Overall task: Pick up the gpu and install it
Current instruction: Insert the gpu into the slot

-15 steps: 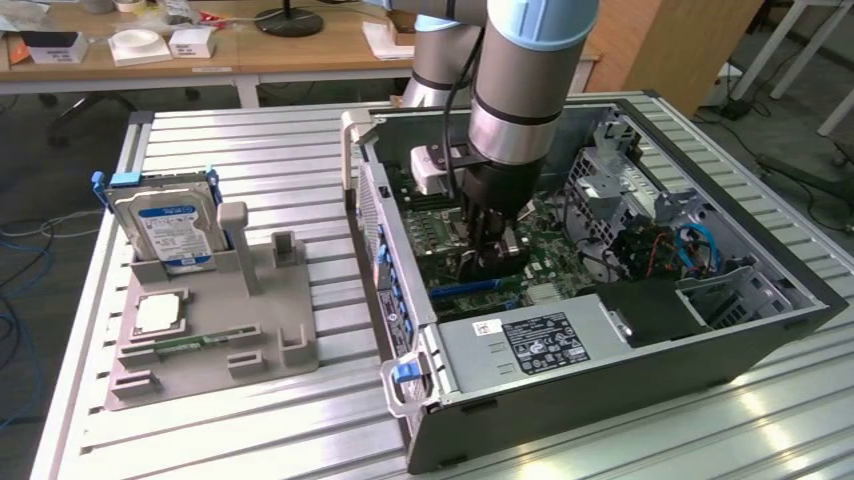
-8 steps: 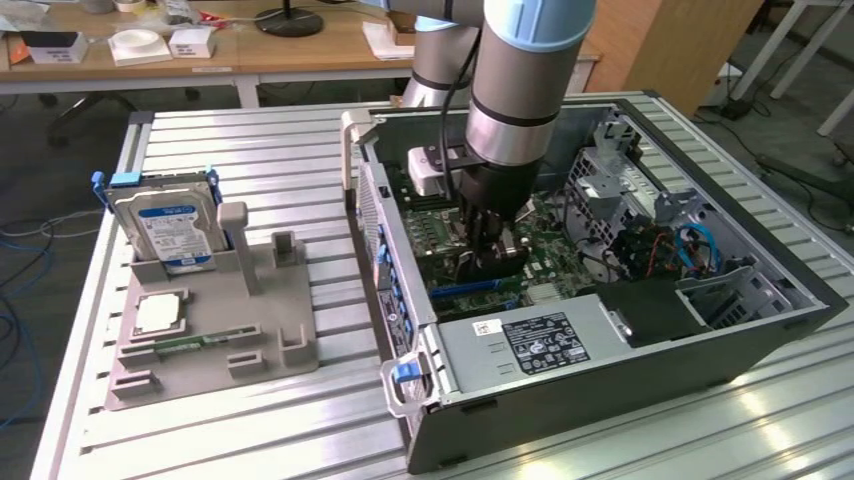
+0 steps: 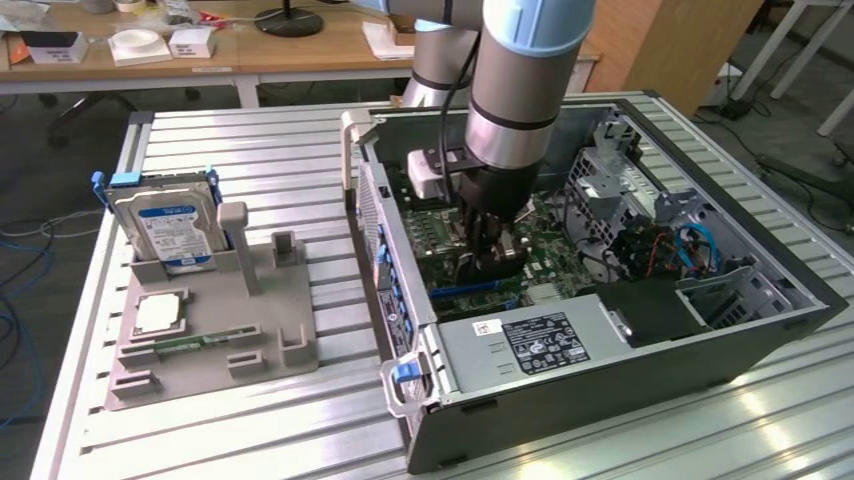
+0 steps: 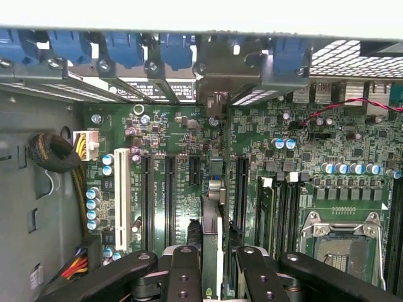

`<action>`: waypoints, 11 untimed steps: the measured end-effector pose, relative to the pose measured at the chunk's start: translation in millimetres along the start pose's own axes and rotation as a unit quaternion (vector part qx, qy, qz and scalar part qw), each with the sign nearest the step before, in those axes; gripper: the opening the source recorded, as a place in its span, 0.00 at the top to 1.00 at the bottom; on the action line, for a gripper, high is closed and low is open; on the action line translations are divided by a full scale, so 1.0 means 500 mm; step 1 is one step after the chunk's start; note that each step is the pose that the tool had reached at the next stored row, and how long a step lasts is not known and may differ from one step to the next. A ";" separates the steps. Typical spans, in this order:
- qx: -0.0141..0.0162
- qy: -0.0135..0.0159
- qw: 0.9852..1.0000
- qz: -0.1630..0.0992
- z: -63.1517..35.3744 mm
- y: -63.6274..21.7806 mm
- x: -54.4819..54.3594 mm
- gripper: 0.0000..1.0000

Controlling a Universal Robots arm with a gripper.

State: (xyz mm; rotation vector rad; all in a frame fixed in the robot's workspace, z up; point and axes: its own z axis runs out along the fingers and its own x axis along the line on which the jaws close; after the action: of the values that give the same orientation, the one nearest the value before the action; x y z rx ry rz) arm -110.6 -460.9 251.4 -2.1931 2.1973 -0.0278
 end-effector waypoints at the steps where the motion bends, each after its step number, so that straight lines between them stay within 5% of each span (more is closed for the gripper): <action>1: 0.000 0.000 1.000 0.000 0.002 0.000 0.000 0.74; 11: 0.000 0.000 1.000 0.000 0.006 0.001 0.000 0.74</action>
State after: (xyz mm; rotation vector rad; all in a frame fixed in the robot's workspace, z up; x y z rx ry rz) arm -110.8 -460.9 248.4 -2.1932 2.1974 -0.0280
